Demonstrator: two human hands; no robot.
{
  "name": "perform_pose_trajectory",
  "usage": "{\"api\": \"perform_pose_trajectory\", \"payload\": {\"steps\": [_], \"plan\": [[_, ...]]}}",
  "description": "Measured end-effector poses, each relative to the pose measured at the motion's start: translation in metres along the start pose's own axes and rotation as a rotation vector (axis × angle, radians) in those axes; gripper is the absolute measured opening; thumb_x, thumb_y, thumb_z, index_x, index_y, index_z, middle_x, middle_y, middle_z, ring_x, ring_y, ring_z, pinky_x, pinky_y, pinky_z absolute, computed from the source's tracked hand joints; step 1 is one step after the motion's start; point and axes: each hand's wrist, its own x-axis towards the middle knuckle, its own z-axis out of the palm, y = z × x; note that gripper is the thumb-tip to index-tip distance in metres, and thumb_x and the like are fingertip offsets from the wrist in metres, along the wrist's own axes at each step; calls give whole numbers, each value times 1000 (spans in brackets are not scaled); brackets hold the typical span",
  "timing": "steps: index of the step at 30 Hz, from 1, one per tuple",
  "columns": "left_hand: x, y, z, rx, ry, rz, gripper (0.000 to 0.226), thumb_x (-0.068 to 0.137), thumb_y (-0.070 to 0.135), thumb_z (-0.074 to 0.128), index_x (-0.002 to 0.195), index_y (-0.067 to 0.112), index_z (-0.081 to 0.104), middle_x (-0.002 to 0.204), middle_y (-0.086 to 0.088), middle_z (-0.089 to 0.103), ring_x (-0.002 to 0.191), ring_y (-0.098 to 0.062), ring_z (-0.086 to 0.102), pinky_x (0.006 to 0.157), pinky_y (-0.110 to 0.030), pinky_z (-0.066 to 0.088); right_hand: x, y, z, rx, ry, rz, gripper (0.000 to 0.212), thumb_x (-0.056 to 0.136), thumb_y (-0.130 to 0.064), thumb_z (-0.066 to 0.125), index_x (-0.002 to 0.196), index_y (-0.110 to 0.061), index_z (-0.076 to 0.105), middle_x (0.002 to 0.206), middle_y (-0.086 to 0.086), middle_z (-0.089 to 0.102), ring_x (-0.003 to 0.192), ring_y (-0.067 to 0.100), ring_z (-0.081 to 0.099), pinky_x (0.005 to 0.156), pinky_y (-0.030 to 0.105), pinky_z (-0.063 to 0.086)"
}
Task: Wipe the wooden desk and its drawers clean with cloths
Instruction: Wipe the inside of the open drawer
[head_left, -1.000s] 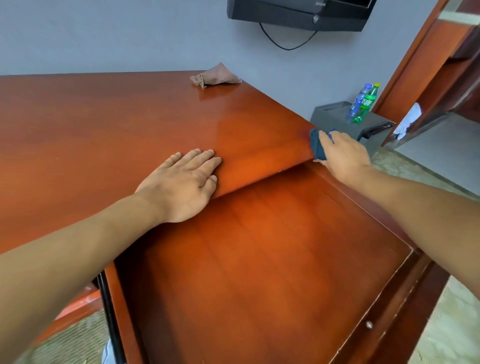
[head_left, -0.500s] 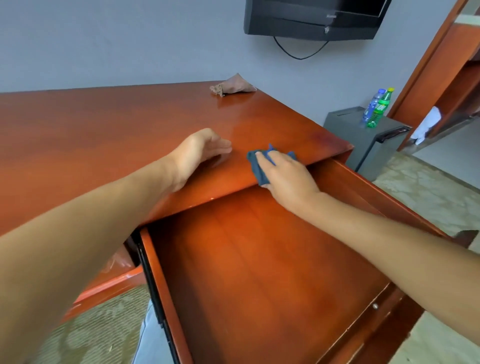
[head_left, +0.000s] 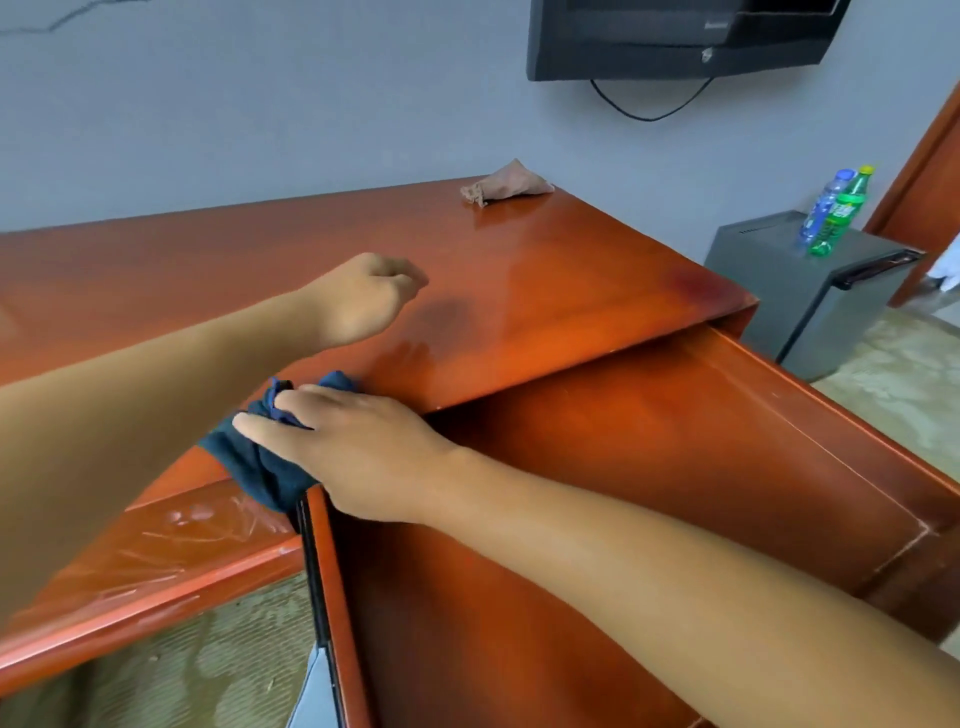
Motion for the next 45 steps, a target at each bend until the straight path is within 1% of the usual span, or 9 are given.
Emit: {"api": "perform_pose_trajectory", "payload": {"steps": [5, 8, 11, 15, 20, 23, 29, 34, 45], "plan": [[33, 35, 33, -37, 51, 62, 38, 108, 16, 40, 141, 17, 60, 140, 0, 58, 120, -14, 49, 97, -22, 32, -96, 116, -26, -51, -41, 323, 81, 94, -5, 62, 163, -23, 21, 155, 6, 38, 142, 25, 35, 99, 42, 48], [45, 59, 71, 101, -73, 145, 45, 108, 20, 41, 152, 24, 48, 153, -4, 53, 138, -25, 49, 110, -28, 37, -154, 189, -45, -77, -82, 554, 83, 95, -4, 61, 163, -23, 18, 161, 8, 31, 146, 30, 33, 108, 44, 44], [52, 74, 118, 400, -212, 261, 54, 110, 43, 33, 163, 35, 25, 171, -1, 25, 158, -24, 20, 128, -38, 15, -197, 253, -56, -99, -138, 807, 88, 97, -8, 64, 164, -24, 9, 165, 11, 24, 146, 34, 34, 113, 41, 39], [54, 70, 151, 701, -208, 292, 72, 99, 75, 11, 163, 46, -7, 174, 3, -9, 160, -28, -11, 128, -56, -5, -227, 304, -66, -151, -191, 1047, 91, 96, -22, 70, 163, -19, 8, 160, 18, 27, 141, 40, 39, 107, 43, 39], [57, 65, 151, 712, -166, 319, 70, 101, 73, 12, 163, 45, -7, 174, 3, -8, 160, -28, -10, 128, -56, -4, -222, 303, -63, -247, -117, 1135, 77, 94, -20, 71, 153, -6, 23, 138, 25, 44, 125, 41, 48, 92, 47, 48], [56, 65, 153, 717, -144, 320, 71, 101, 72, 15, 163, 45, -7, 175, 3, -7, 161, -28, -8, 129, -56, -2, -229, 292, -56, -198, -48, 1402, 86, 97, -29, 68, 156, 1, 13, 143, 30, 43, 121, 43, 56, 91, 44, 49], [56, 65, 153, 701, -123, 325, 72, 101, 72, 17, 163, 45, -5, 175, 3, -5, 161, -28, -6, 129, -56, 0, -262, 273, -47, -239, -211, 1480, 62, 97, -42, 67, 136, 0, 44, 126, 19, 63, 117, 37, 63, 86, 42, 52], [55, 64, 150, 681, -124, 322, 69, 103, 68, 21, 163, 46, -3, 175, 4, -3, 161, -27, -5, 129, -54, -1, -277, 262, -71, -259, -419, 1476, 37, 95, -49, 64, 83, -14, 60, 101, 8, 67, 97, 31, 66, 77, 35, 51], [56, 61, 147, 633, -132, 320, 67, 103, 65, 25, 163, 48, 0, 175, 7, -1, 161, -24, -4, 129, -51, -1, -347, 217, -92, -368, -668, 1551, 46, 88, -66, 61, 83, -20, 61, 88, 3, 59, 102, 26, 61, 104, 42, 43]]}}
